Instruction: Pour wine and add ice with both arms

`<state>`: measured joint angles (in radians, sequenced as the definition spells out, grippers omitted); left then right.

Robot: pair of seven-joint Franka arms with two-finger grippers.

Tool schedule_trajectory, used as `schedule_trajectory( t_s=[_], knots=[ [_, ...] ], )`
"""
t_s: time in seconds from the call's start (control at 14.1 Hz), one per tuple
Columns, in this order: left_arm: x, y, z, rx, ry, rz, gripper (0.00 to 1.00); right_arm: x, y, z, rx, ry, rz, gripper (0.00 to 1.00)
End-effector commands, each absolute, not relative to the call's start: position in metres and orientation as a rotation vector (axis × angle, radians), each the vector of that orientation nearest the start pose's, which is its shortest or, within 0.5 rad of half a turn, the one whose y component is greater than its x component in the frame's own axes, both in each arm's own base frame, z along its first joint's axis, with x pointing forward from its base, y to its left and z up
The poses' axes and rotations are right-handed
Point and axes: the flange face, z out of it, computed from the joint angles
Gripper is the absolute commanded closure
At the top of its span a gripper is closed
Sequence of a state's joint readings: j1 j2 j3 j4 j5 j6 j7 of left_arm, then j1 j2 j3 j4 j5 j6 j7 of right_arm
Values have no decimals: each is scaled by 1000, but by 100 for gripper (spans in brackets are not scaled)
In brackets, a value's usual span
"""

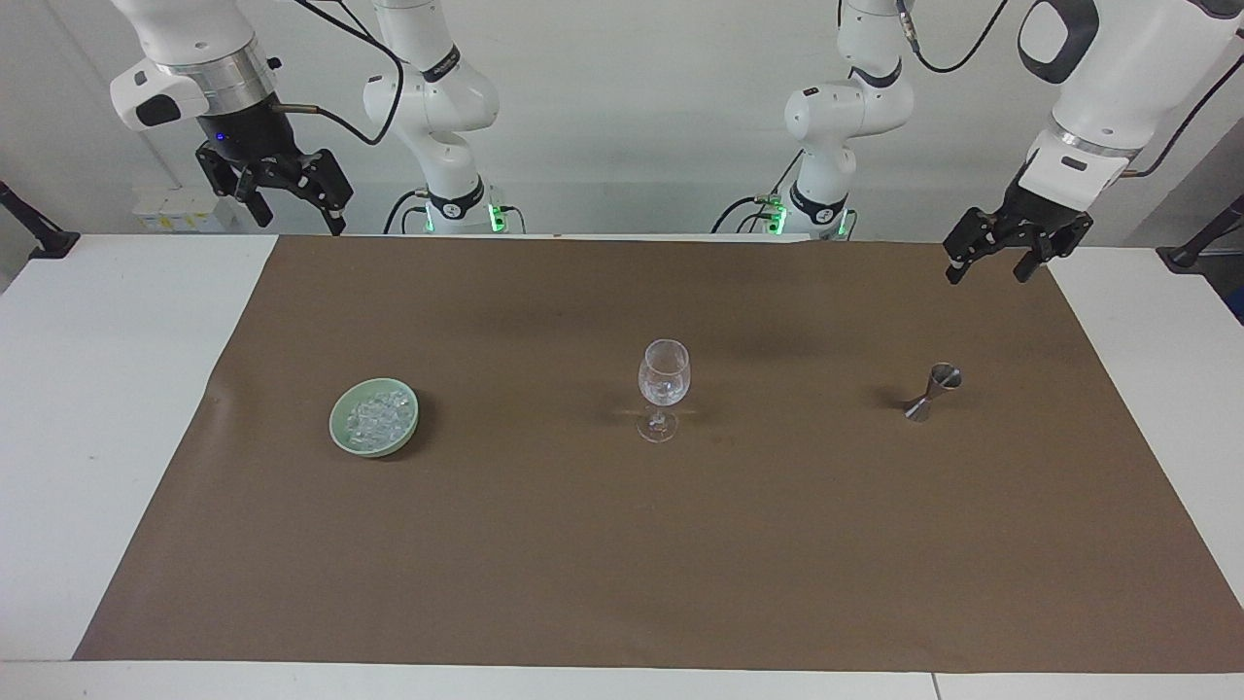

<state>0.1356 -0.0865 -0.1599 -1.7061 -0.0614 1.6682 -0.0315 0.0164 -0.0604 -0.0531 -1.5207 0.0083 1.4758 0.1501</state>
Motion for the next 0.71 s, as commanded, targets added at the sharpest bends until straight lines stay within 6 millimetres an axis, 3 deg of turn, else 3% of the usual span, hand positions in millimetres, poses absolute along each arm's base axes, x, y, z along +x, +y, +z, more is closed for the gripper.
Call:
schedule_trajectory(
  t_s=[0.0, 0.64],
  knots=[
    [533, -27, 611, -3175, 22, -12, 0, 515, -21, 674, -3115, 246, 20, 0],
    [537, -26, 607, -3172, 31, 1, 0, 512, -25, 667, -3141, 204, -2, 0]
  ],
)
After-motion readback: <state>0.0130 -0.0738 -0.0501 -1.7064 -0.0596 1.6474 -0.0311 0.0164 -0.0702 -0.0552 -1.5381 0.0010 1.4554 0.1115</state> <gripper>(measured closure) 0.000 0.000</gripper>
